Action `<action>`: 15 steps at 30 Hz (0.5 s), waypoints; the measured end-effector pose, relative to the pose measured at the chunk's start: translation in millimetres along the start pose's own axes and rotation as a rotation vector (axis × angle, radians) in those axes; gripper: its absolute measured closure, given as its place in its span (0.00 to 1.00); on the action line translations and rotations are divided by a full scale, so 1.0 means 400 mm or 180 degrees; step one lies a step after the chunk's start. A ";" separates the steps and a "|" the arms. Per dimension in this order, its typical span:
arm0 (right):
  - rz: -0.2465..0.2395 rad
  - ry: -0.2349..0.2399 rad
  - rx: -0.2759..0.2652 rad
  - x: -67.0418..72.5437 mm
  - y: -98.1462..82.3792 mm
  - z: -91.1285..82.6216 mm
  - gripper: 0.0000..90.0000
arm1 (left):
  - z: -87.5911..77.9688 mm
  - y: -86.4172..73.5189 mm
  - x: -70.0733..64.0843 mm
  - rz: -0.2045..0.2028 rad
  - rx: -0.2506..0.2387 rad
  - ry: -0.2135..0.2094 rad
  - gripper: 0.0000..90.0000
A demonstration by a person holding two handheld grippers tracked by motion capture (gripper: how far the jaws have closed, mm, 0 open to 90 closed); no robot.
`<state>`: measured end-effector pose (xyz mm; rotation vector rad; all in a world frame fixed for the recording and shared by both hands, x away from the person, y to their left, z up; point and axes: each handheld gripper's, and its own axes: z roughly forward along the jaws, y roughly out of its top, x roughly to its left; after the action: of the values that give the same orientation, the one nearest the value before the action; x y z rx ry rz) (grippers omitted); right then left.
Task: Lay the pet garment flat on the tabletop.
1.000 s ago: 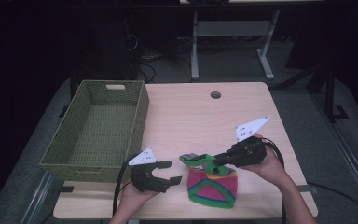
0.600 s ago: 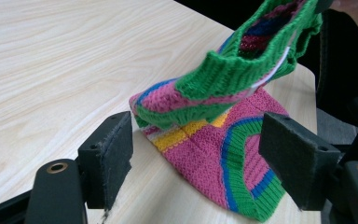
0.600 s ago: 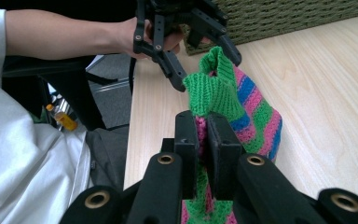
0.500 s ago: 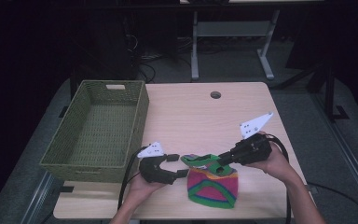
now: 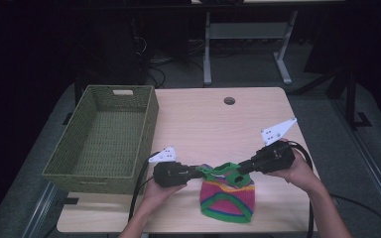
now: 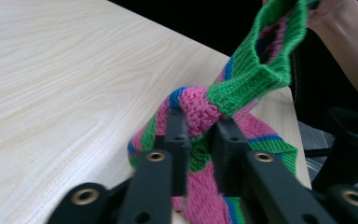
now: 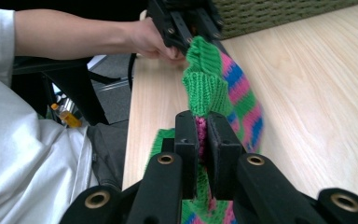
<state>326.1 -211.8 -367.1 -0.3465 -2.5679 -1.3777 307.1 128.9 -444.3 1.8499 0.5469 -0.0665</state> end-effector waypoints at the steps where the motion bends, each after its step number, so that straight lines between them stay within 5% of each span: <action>1: 0.0017 -0.0009 0.0005 -0.001 -0.001 -0.002 0.93 | -0.002 0.002 -0.002 0.0012 -0.0002 -0.0004 0.89; 7: 0.0070 -0.0117 0.0042 -0.011 -0.004 -0.010 0.93 | -0.018 0.022 -0.016 0.0107 -0.0015 0.0012 0.91; 15: 0.0121 -0.0334 0.0091 -0.024 0.000 -0.018 0.93 | -0.013 0.055 -0.017 0.0173 0.0114 0.0206 0.91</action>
<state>335.6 -219.0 -366.0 -0.4724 -2.6474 -1.3422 308.8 126.0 -420.8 1.9060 0.5431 0.0200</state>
